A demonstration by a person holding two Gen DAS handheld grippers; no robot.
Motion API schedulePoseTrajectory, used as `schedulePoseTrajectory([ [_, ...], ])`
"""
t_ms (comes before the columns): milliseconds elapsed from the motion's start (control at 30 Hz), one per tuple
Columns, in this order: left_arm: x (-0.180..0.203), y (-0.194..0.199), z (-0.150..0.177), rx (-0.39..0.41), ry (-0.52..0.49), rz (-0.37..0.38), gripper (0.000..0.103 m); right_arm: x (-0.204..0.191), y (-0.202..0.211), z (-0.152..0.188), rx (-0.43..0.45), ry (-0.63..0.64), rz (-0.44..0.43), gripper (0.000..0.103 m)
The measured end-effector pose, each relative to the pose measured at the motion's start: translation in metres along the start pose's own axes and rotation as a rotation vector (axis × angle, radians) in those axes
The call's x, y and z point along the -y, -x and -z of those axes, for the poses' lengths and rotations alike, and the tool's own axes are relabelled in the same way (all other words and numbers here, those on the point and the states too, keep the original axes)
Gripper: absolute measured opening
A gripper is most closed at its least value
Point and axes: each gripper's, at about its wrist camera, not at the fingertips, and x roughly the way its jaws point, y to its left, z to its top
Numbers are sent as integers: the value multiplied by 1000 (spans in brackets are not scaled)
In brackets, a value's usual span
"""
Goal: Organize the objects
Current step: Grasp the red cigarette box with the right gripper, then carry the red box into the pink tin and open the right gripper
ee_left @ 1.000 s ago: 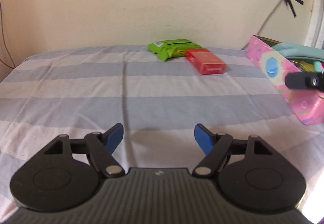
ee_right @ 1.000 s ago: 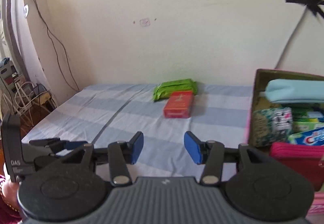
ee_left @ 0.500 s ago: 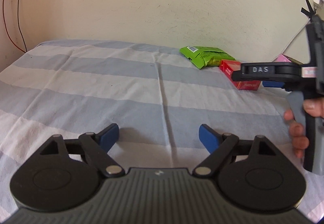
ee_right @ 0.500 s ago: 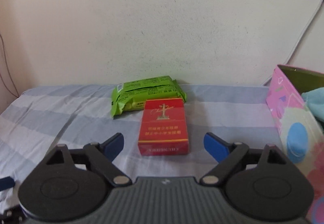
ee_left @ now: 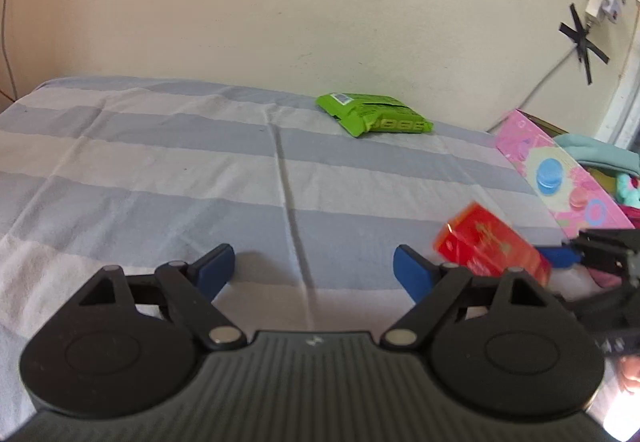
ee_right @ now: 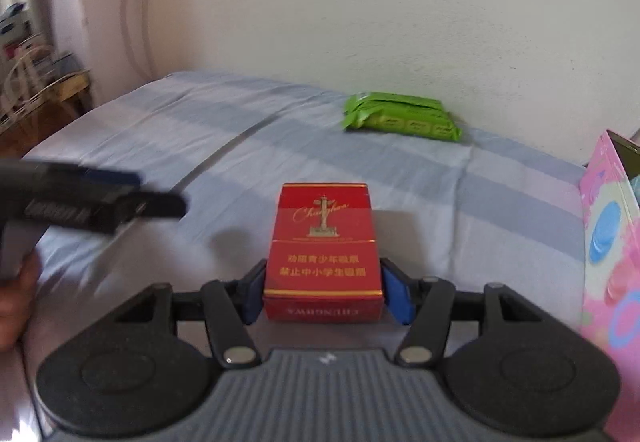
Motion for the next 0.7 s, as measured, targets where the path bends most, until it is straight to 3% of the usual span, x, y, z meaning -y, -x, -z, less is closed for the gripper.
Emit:
schedulePoseTrajectory([
  [133,11,2,4,-14,-53,91,88,-2,71,55,-27,67,-77,56],
  [233,28,8,8,3,-80,98,87,4,119,90,-24,83,8,61],
  [300,46,11,12,-19,-71,176,87,13,144,110,2,46,76,75],
  [367,69,18,17,-30,-89,244,87,22,167,127,46,-24,111,79],
  [500,125,25,29,-87,-157,410,87,27,189,154,130,-151,128,79],
  [600,159,23,39,-117,-237,458,87,27,190,162,163,-194,116,78],
  [700,175,16,46,-150,-267,459,88,22,186,164,180,-210,83,75],
])
